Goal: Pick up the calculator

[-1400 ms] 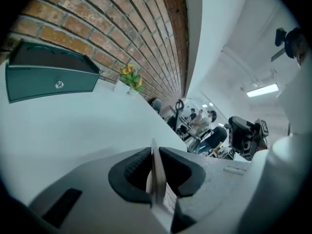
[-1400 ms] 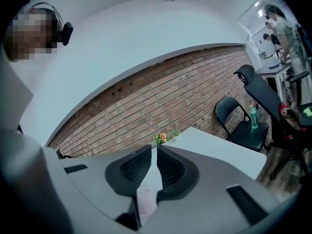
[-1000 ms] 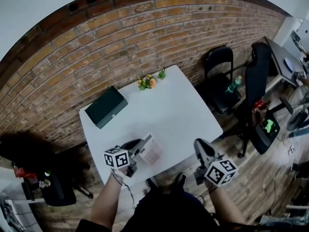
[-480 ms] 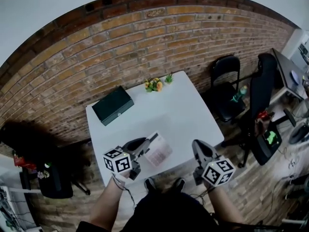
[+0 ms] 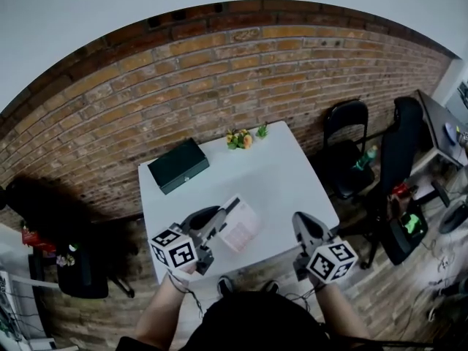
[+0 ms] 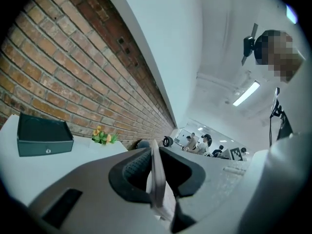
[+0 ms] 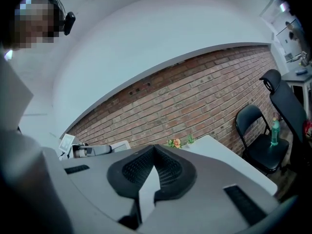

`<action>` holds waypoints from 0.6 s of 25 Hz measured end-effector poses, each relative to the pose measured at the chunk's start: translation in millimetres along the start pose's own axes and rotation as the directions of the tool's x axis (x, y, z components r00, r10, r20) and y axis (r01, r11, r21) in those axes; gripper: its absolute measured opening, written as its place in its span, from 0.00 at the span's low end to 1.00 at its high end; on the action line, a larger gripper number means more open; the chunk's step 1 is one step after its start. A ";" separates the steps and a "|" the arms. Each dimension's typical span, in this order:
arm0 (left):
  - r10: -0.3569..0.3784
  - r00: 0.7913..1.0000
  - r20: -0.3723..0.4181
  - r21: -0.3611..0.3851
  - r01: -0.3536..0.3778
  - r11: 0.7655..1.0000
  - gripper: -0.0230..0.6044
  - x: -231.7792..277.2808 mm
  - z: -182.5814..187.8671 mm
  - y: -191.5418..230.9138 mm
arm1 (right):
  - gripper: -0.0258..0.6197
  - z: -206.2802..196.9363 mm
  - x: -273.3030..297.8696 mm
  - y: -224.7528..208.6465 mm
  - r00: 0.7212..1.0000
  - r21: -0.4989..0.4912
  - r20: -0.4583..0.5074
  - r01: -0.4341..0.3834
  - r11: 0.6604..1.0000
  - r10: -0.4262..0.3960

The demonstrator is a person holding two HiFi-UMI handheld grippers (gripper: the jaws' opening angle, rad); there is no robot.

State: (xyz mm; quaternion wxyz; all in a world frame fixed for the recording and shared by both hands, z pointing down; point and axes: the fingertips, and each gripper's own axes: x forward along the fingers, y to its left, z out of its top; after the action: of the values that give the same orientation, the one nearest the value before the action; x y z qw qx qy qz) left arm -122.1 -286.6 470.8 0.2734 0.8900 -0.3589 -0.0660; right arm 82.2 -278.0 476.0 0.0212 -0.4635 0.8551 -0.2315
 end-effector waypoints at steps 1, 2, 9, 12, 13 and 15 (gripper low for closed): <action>-0.002 1.000 0.015 0.007 0.002 1.000 0.11 -0.9 7.0 -4.6 | 0.05 3.4 0.2 1.3 1.000 -0.007 0.006 -0.007 1.000 0.007; -0.004 1.000 0.029 0.014 0.004 1.000 0.11 -1.5 13.8 -9.0 | 0.05 7.1 0.4 2.6 1.000 -0.015 0.012 -0.013 1.000 0.013; -0.025 0.995 0.100 0.051 0.020 0.999 0.12 -4.7 48.5 -35.2 | 0.05 28.4 -2.1 9.3 0.998 -0.115 0.056 -0.002 0.993 0.008; -0.039 0.993 0.114 0.039 0.035 0.999 0.11 -4.6 53.9 -42.1 | 0.05 35.0 -5.6 12.5 0.997 -0.149 0.078 0.006 0.989 0.006; -0.043 0.992 0.115 0.037 0.039 0.999 0.11 -4.4 54.3 -43.3 | 0.05 36.2 -6.7 13.3 0.997 -0.159 0.082 0.009 0.987 0.004; -0.044 0.992 0.115 0.033 0.041 0.999 0.11 -3.8 53.9 -43.4 | 0.05 37.2 -7.5 14.2 0.996 -0.179 0.087 0.015 0.984 0.001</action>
State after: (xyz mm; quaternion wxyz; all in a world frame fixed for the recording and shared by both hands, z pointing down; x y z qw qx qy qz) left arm -115.6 -282.0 401.9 0.2370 0.8963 -0.3560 -0.1176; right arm 84.7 -279.4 435.7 0.0155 -0.4760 0.8692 -0.1331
